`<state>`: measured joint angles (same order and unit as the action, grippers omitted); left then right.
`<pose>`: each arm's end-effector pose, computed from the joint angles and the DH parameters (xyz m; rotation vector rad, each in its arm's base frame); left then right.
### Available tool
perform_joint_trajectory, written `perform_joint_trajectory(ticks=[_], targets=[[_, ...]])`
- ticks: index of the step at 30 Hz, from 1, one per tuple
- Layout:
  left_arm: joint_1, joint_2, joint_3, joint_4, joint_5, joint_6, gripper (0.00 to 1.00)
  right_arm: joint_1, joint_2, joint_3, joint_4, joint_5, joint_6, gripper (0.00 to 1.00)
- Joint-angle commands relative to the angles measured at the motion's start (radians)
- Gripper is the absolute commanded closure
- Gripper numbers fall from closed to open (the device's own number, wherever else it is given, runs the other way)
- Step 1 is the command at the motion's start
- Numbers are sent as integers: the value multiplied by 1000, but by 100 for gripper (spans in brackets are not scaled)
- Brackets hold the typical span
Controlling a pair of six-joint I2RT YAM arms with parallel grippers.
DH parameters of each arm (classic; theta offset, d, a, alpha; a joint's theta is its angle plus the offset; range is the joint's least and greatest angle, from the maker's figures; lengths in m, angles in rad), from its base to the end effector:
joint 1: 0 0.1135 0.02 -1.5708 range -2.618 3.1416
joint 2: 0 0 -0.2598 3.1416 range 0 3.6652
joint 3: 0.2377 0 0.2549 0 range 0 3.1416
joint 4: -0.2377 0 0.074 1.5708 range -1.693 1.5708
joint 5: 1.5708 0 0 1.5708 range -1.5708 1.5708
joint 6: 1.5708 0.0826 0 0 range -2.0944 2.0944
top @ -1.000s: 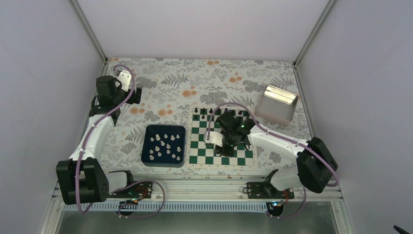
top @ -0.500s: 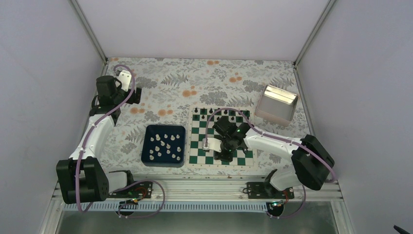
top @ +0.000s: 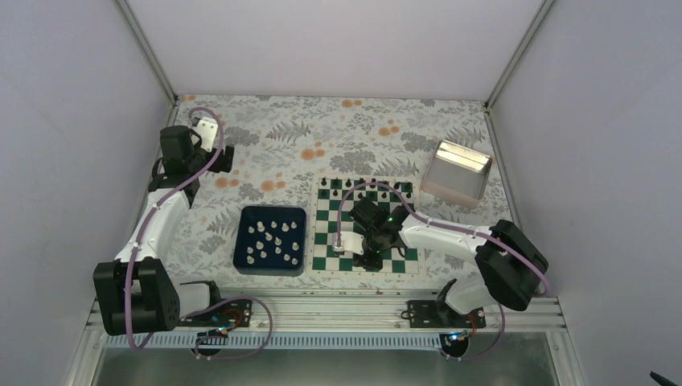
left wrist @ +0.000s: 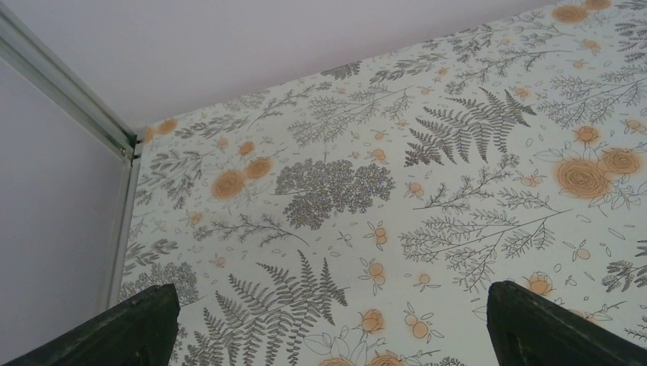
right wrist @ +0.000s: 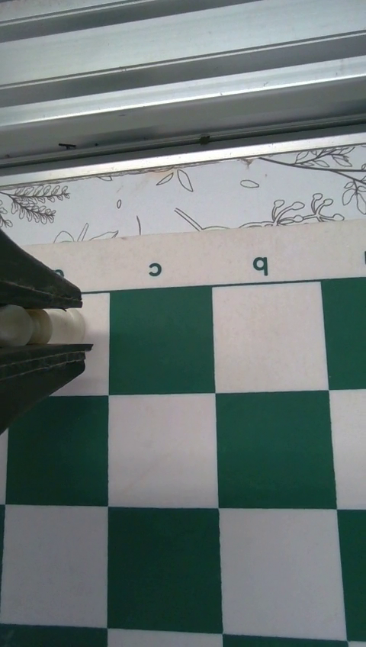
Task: Set up the chess pieces on the board
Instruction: Place the chess piece on the chessboard.
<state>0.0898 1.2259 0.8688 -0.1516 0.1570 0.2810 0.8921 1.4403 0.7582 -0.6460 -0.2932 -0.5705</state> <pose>0.3210 0.0159 0.2519 0.2930 2.0525 0.0641 0.1403 0.2120 0.1129 -1.9833 2.1319 0.4812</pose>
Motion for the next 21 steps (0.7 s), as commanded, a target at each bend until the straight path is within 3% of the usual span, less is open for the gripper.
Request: perform_joint_trajectory(ticks=[1, 5, 11, 16, 21], targets=[[7, 11, -7, 17, -5, 12, 0, 11, 2, -27, 44, 21, 11, 96], [7, 11, -7, 15, -1, 12, 0, 10, 9, -23, 35, 19, 10, 91], [7, 14, -10, 17, -1, 16, 0, 10, -26, 16, -5, 58, 4, 74], [6, 8, -11, 18, 2, 17, 0, 10, -52, 171, -113, 55, -14, 65], [7, 1, -11, 17, 6, 16, 0, 14, 41, 377, -163, 66, -54, 60]])
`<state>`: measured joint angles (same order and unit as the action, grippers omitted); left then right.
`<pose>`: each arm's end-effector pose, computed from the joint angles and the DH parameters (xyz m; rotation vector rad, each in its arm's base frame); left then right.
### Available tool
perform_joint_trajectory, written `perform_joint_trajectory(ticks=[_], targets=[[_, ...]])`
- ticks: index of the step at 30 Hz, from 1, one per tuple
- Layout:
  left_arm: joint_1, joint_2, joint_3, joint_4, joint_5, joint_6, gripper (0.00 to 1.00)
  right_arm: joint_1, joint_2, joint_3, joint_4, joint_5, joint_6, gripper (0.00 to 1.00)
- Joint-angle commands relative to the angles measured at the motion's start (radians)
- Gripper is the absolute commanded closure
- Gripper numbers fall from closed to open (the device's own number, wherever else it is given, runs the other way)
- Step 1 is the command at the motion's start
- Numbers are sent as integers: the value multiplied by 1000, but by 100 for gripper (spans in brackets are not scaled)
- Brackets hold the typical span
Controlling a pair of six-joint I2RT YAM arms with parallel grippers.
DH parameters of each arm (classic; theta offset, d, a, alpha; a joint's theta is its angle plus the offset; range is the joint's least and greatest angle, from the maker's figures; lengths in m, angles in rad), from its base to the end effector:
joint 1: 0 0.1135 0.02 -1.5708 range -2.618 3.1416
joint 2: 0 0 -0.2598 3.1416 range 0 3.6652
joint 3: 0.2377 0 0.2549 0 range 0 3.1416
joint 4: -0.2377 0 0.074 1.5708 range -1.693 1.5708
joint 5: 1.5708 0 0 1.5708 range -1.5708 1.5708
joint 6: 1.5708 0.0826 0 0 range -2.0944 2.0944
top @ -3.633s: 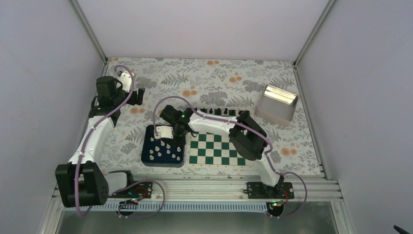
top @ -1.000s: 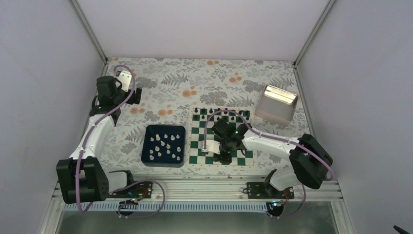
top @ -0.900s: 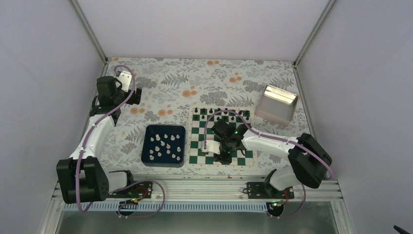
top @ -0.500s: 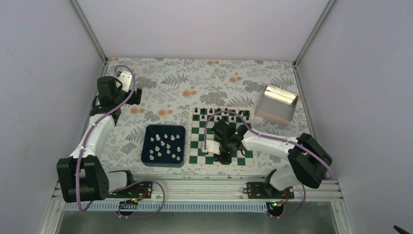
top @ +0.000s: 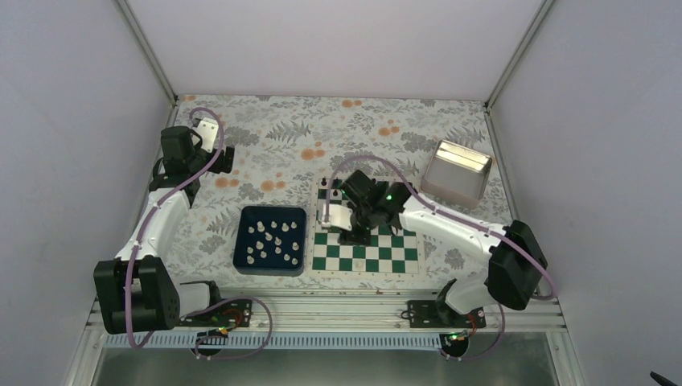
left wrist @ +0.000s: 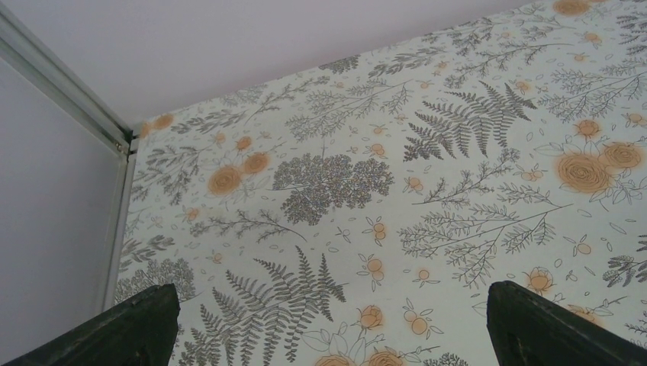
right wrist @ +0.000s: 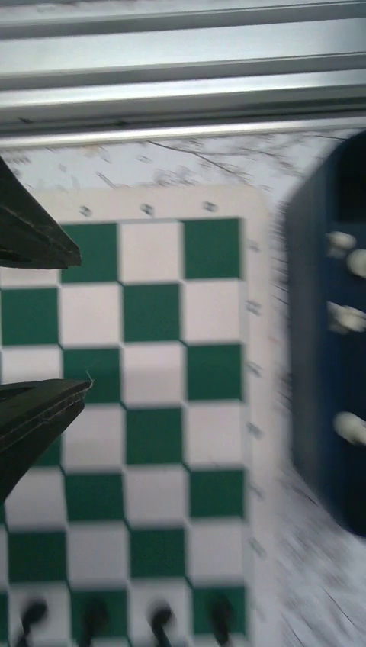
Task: Set up the chess pieces on the board
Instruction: Place the chess piece on the chessboard, then pick up the chess piece from the storage box.
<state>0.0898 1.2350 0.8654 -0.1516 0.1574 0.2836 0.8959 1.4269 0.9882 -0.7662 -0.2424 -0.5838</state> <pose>0.3219 0.0160 0.2478 0.2963 2.0644 0.0624 0.1643 0.2370 0.1757 -1.9266 2.0174 0.4157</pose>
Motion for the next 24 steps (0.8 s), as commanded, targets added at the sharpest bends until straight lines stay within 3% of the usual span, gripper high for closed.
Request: perform_joint_trajectory(ticks=[1, 12, 24], targets=[[7, -10, -8, 16, 7, 12, 0, 14, 87, 190, -42, 21, -47, 60], [7, -32, -13, 4, 24, 9, 0, 69, 480, 640, -19, -59, -53, 60], [7, -38, -27, 15, 30, 9, 0, 119, 680, 756, 73, -117, -31, 61]])
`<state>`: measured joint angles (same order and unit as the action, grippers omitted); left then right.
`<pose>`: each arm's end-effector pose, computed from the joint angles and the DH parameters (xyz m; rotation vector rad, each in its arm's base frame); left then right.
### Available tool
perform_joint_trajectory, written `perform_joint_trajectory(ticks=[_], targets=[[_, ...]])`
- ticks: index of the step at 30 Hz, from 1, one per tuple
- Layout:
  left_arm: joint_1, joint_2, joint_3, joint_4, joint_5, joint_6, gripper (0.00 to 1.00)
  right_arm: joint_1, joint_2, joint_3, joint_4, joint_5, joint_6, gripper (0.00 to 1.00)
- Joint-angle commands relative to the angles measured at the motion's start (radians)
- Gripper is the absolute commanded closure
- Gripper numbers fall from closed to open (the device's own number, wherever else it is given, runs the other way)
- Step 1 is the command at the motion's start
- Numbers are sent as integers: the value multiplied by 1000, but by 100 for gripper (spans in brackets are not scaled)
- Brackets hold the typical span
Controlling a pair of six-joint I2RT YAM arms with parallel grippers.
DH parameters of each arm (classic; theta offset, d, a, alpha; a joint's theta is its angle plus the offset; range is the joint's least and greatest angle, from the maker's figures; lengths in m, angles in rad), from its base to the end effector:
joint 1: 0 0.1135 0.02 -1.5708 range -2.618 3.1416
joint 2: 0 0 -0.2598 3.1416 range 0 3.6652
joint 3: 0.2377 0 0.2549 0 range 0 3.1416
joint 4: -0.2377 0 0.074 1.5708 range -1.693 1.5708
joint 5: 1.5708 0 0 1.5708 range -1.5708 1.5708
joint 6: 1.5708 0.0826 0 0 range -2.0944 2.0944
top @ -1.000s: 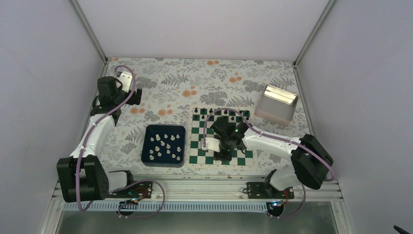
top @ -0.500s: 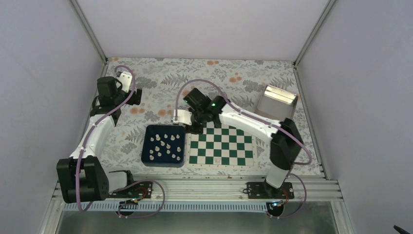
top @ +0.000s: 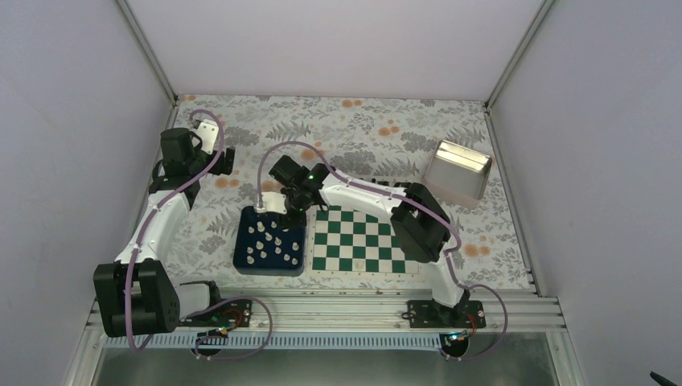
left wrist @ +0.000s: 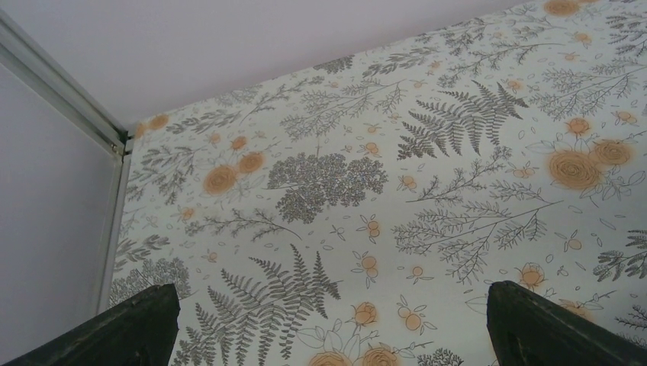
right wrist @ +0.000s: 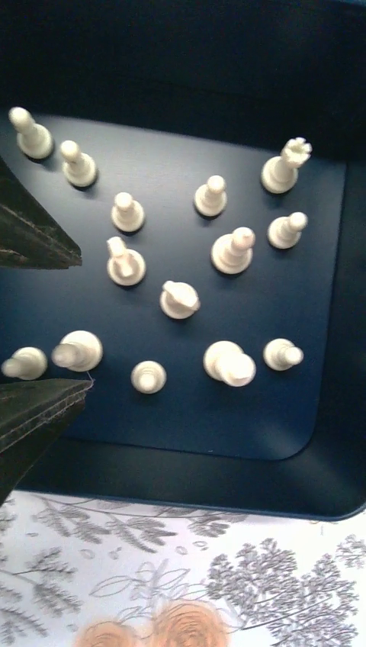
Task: Set up the chess pieces on the board
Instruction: Pick up the chess piece from the storage box.
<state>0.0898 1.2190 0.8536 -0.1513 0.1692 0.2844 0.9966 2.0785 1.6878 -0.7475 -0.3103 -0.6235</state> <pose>0.3184 0.0147 0.2481 0.3038 2.0575 0.0518 0.2299 0.4018 0.1631 -2.0393 1.8118 0.5301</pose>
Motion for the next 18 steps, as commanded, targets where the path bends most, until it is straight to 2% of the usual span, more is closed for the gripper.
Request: perform_joint_trajectory(ticks=[1, 18], targets=[[7, -24, -16, 15, 18, 9, 0, 21, 36, 62, 63, -58, 9, 61], [8, -37, -26, 24, 16, 10, 0, 46, 210, 245, 63, -102, 17, 60]])
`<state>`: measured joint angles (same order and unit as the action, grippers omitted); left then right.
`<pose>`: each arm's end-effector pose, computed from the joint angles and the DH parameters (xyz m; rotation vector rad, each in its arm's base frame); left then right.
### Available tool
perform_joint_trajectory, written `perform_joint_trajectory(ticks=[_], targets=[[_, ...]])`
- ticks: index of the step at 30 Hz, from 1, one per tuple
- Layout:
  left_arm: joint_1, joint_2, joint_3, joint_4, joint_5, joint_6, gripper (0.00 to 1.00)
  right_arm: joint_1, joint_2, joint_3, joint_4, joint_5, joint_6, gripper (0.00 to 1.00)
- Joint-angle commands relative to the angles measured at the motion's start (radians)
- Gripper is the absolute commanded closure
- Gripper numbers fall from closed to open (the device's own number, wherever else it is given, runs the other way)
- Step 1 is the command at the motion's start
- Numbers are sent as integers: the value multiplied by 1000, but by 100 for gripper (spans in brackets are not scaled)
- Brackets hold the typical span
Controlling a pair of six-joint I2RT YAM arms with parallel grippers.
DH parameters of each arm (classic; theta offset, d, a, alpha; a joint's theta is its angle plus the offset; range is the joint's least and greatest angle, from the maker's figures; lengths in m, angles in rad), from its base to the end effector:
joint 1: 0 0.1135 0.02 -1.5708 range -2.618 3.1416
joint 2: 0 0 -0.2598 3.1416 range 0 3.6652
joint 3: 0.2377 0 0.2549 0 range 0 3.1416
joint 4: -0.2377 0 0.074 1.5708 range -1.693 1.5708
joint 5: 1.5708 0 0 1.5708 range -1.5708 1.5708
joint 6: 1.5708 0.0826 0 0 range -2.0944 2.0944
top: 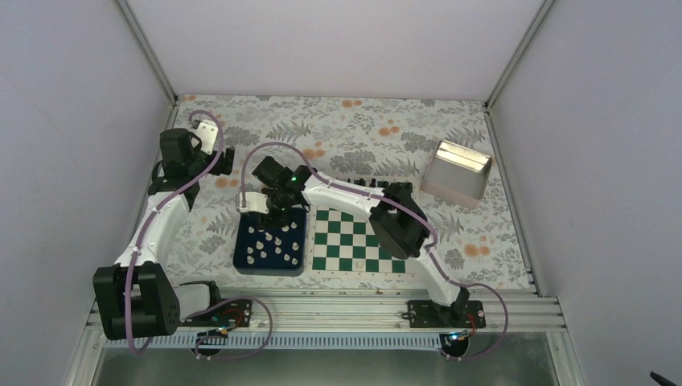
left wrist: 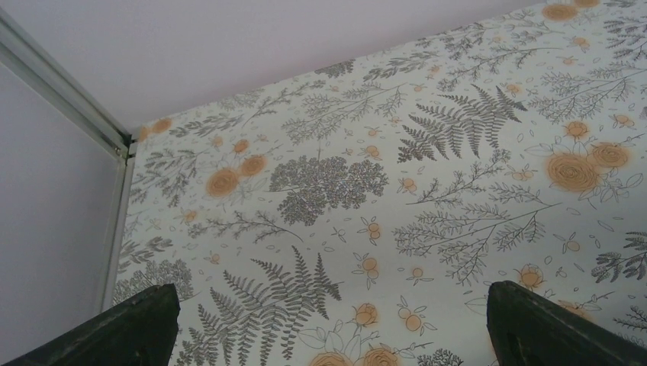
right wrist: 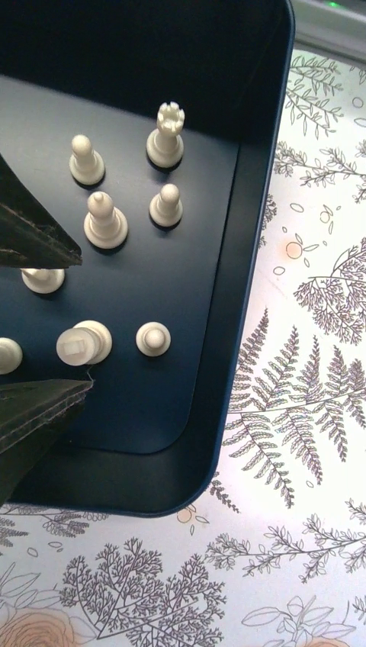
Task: Set up the chess pieces on the board
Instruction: Pick up the chess piece from the storage box.
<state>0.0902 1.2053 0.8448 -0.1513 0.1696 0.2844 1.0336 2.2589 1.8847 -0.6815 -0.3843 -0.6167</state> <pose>0.3156 0.0145 0.2488 0.3035 2.0527 0.0528 0.2352 0.4555 0.1485 -2.0346 1.6945 0.6474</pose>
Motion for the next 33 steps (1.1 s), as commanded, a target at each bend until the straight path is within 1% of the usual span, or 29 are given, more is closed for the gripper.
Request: perform_joint_trajectory(ticks=[1, 18, 22, 24, 26, 30, 33], targets=[[8, -23, -19, 24, 17, 10, 0, 9, 34, 49, 0, -28, 11, 60], [13, -28, -22, 26, 27, 10, 0, 10, 83, 38, 50, 10, 3, 61], [14, -28, -21, 24, 28, 9, 0, 10, 85, 31, 63, 13, 3, 64], [14, -26, -21, 24, 29, 9, 0, 10, 87, 33, 65, 15, 7, 69], [16, -26, -21, 25, 30, 9, 0, 10, 82, 34, 64, 17, 9, 79], [17, -28, -23, 25, 31, 9, 0, 10, 39, 16, 67, 23, 9, 94], [17, -27, -23, 26, 34, 9, 0, 9, -18, -7, 52, 30, 5, 96]])
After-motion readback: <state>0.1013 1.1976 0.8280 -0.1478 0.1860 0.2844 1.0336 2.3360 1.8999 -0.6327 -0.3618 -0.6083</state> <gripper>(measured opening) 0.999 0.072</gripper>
